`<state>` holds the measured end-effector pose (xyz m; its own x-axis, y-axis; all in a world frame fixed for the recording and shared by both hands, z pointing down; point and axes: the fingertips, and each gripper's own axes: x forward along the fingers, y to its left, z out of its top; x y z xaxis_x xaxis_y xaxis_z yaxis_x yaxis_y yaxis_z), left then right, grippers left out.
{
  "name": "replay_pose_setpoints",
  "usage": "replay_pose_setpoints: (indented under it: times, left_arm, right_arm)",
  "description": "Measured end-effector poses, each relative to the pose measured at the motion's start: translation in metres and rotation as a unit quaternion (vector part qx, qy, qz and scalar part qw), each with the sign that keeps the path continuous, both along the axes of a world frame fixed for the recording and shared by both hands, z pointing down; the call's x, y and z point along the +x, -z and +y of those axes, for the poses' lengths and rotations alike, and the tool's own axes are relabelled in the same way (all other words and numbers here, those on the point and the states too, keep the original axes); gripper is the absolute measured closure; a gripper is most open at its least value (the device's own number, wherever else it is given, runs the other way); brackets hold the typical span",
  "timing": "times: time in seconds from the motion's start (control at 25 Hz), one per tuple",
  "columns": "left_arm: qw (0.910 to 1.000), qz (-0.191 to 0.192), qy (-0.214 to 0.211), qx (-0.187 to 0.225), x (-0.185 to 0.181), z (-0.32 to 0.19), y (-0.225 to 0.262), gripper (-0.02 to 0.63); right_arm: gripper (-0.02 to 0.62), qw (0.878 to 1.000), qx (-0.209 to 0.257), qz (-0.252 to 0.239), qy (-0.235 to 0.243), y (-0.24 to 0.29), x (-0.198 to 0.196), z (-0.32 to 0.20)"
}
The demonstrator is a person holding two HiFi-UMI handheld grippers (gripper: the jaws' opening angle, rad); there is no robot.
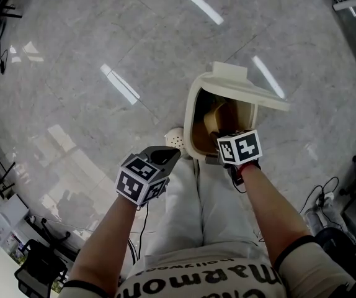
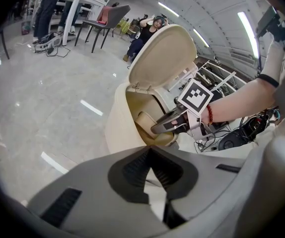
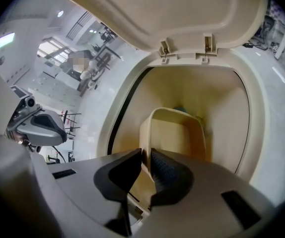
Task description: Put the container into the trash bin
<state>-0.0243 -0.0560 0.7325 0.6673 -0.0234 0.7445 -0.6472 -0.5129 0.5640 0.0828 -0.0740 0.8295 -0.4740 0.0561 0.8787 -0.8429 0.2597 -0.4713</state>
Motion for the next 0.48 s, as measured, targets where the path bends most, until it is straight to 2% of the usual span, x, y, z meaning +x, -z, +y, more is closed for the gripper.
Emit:
replay_pose_setpoints:
  times: [0.2, 0.48]
  left_arm:
    - [1.0, 0.002, 0.0, -0.003, 0.0008, 0.0036, -0.0018, 0.612]
    - [1.0, 0.003, 0.005, -0.002, -0.0034, 0.003, -0.0007, 0.612]
  right_arm:
    - [0.555, 1.0, 0.003, 0.017, -0.023, -0.0028, 0.0076, -0.0055]
    - [0.552, 0.999, 0.0, 0.023, -0.03, -0.0021, 0.0091, -0.0058]
